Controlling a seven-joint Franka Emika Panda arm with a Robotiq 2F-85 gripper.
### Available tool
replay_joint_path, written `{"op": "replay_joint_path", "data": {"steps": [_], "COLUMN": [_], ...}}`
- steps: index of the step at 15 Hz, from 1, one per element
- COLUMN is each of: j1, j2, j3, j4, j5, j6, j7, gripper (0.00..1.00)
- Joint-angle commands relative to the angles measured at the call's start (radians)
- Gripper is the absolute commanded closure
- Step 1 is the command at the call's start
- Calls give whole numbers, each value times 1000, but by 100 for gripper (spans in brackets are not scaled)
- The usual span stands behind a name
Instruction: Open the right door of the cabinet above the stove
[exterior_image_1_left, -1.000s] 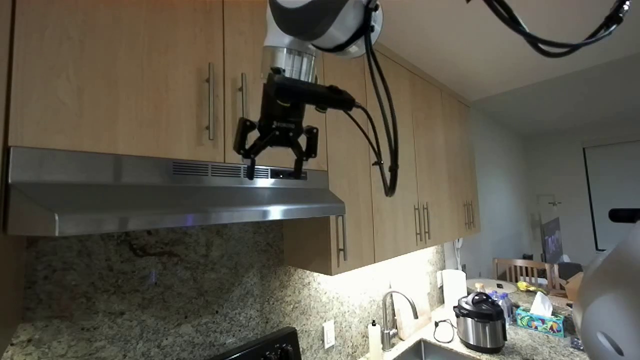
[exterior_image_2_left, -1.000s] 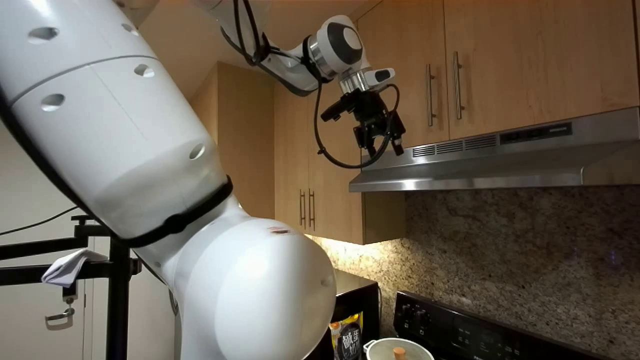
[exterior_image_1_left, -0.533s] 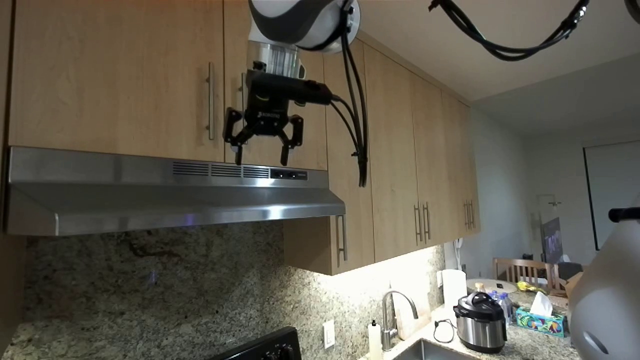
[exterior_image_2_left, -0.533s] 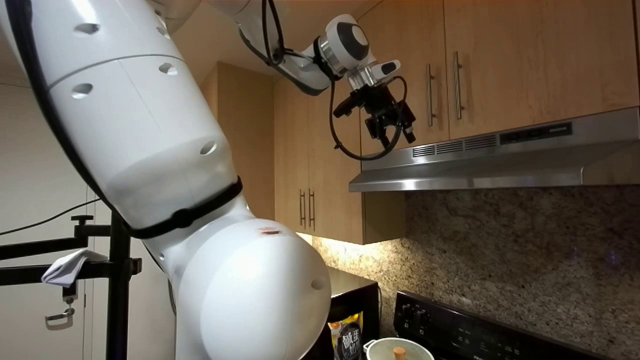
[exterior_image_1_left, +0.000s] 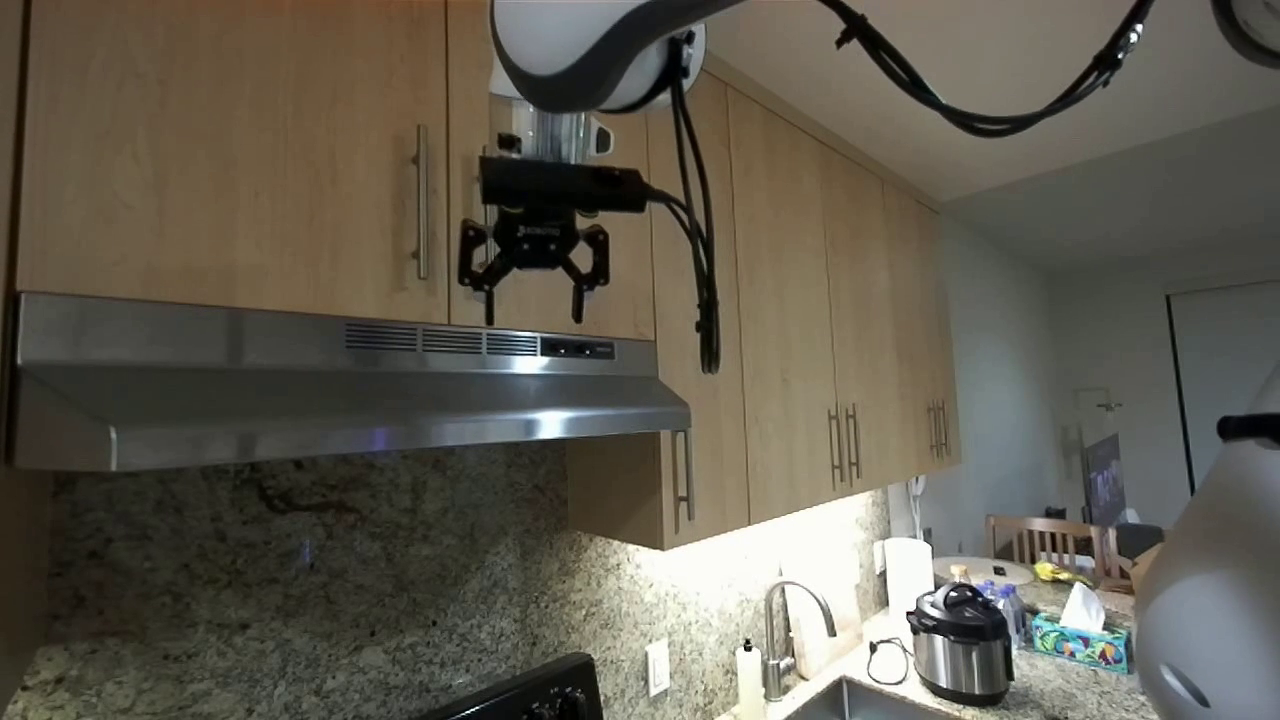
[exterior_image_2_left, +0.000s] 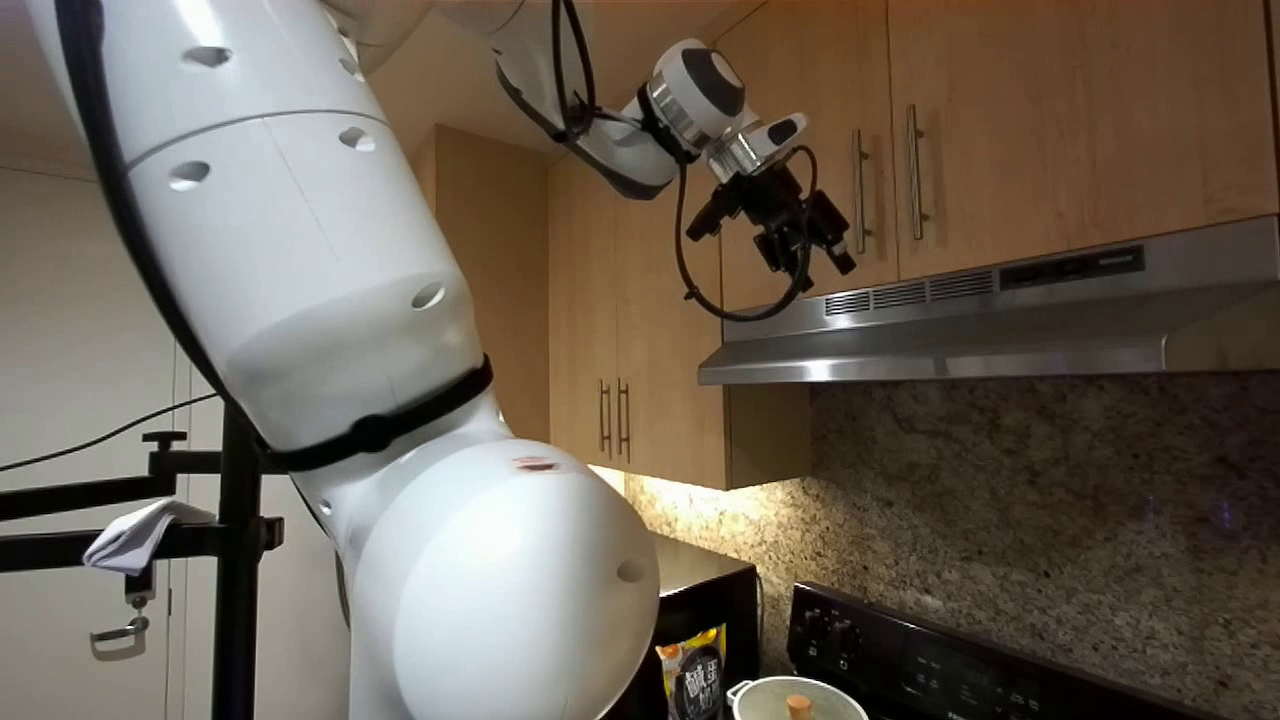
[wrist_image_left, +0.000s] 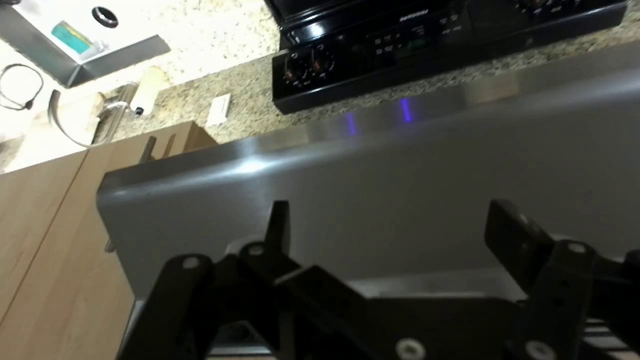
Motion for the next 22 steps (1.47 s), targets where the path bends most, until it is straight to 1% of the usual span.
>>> {"op": "replay_joint_path", "data": {"steps": [1, 4, 9, 13, 17, 19, 21, 22], "j1": [-25, -12, 15, 50, 108, 139, 167, 181], "j2": [69, 122, 217, 314, 418, 471, 515, 534], "j3": [1, -22, -72, -104, -123, -138, -160, -176], "j4": [97, 185, 349, 472, 572, 629, 680, 704], "j5": [-156, -253, -342, -392, -434, -477, -568, -631], "j6": [-13, -15, 21, 67, 76, 63, 36, 33], "j7": [68, 20, -61, -103, -137, -128, -78, -45], "gripper": [0, 0, 0, 0, 0, 0, 0, 0]}}
